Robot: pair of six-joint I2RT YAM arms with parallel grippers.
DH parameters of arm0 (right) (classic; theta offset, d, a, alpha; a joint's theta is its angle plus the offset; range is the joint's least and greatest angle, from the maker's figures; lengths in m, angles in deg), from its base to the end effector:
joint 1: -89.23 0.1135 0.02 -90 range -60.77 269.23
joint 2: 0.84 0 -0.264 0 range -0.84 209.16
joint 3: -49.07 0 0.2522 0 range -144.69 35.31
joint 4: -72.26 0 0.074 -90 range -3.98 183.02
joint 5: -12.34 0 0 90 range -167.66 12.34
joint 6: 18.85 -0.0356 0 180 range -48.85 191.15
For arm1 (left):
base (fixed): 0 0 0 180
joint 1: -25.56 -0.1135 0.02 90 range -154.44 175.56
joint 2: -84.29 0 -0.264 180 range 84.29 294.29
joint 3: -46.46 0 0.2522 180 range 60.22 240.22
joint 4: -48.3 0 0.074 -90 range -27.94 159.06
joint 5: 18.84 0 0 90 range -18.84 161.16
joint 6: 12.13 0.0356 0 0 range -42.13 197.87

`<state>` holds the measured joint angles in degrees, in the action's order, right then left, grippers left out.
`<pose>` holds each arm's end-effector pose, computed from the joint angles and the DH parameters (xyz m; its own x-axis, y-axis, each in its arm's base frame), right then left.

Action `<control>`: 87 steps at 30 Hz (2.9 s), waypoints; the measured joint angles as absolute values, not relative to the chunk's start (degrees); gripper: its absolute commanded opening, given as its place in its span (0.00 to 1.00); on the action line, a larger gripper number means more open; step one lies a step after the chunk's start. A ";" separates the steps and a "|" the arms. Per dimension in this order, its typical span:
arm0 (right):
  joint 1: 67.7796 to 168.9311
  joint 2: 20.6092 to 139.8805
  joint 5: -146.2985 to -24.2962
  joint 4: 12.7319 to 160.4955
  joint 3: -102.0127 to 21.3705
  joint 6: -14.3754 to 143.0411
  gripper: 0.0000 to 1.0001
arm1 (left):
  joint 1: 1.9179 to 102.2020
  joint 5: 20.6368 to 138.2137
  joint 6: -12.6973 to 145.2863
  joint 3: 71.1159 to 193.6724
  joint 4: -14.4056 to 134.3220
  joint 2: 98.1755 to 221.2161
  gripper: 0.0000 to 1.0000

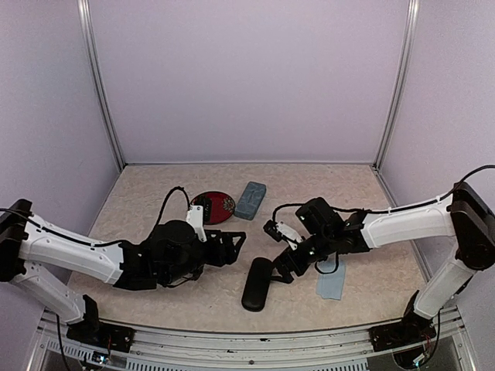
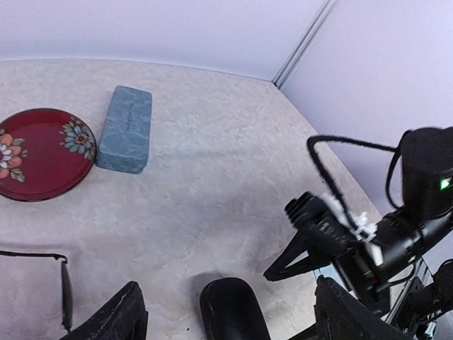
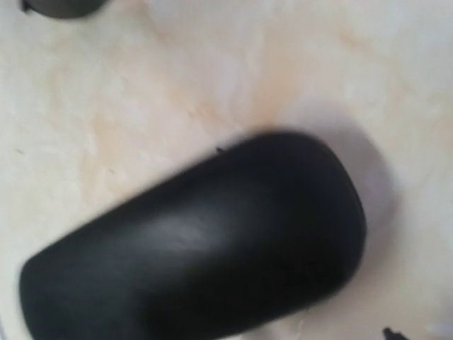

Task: Organize the sunglasses
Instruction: Close the case with sunglasses at the center of the board, then move the case with the sunglasses to the center of the board.

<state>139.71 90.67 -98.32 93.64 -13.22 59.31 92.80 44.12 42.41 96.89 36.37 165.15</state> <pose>0.1909 0.2511 0.1714 -0.6586 -0.4967 -0.5653 -0.7450 0.5360 0.3971 0.1293 -0.2665 0.2129 -0.4797 -0.1922 -0.8561 0.4619 0.7742 -0.4327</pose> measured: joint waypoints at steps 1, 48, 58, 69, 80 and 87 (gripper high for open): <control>139.75 92.09 -98.37 93.61 -13.53 59.42 0.94 | 92.80 43.29 42.39 96.02 37.44 162.68 0.81; 155.42 81.99 -87.24 94.88 -12.94 50.26 1.00 | 89.59 31.20 42.43 87.91 52.52 140.19 0.94; 155.38 92.53 -75.66 101.57 -22.58 67.51 1.00 | 85.09 34.35 43.68 87.84 55.30 137.72 0.99; 155.23 101.99 -74.89 106.20 -26.40 83.03 1.00 | 83.69 37.82 43.59 85.66 55.67 136.30 0.99; 154.68 106.30 -75.96 106.14 -29.77 88.45 0.89 | 83.45 38.87 43.35 84.45 55.60 135.66 0.99; 150.96 105.25 -81.47 105.31 -28.48 87.97 0.51 | 83.27 39.11 43.33 84.13 55.01 135.86 0.99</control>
